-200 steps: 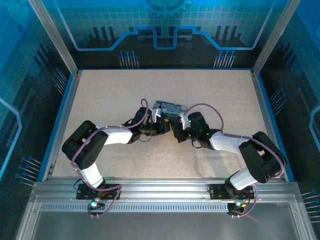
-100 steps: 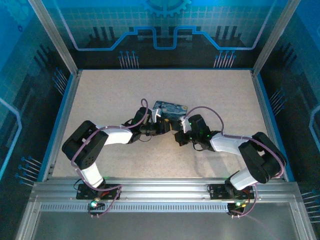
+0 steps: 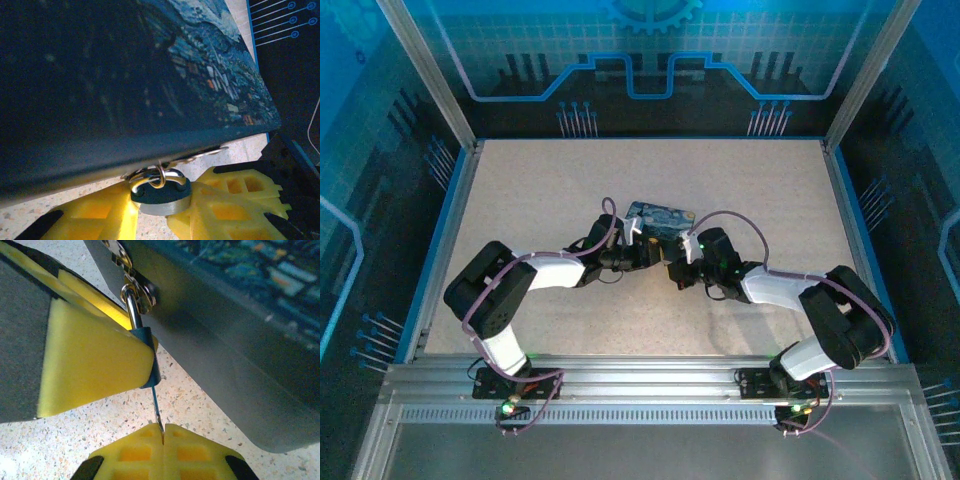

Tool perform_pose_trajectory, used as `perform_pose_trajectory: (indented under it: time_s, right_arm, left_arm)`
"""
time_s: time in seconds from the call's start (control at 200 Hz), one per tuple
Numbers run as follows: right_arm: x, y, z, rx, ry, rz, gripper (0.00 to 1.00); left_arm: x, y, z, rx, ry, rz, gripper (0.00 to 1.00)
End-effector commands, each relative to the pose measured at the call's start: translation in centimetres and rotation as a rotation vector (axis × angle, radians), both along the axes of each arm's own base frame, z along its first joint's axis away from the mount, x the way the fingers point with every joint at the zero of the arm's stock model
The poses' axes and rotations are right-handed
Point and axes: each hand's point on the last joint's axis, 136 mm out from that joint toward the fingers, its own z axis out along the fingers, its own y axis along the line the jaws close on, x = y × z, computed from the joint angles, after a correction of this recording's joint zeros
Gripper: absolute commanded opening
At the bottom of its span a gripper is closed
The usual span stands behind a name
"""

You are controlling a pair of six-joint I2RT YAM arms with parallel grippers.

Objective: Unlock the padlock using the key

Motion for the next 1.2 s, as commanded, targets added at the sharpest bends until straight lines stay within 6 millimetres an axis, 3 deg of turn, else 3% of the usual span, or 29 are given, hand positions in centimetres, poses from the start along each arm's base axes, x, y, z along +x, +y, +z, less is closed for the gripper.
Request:
perform_pose_trajectory:
  time_s: [0.0, 1.196]
  right_arm:
    - [0.8, 0.7, 1.5, 0.045, -0.036, 0.007, 0.00]
    - [2.8, 1.5, 2.8, 0.127, -0.139, -0.026, 0.00]
  left_arm:
    - [0.1, -0.6, 1.6, -0.033, -0.042, -0.010, 0.32]
    - [0.0, -1.7, 2.4, -0.079, -0.022, -0.019, 0.32]
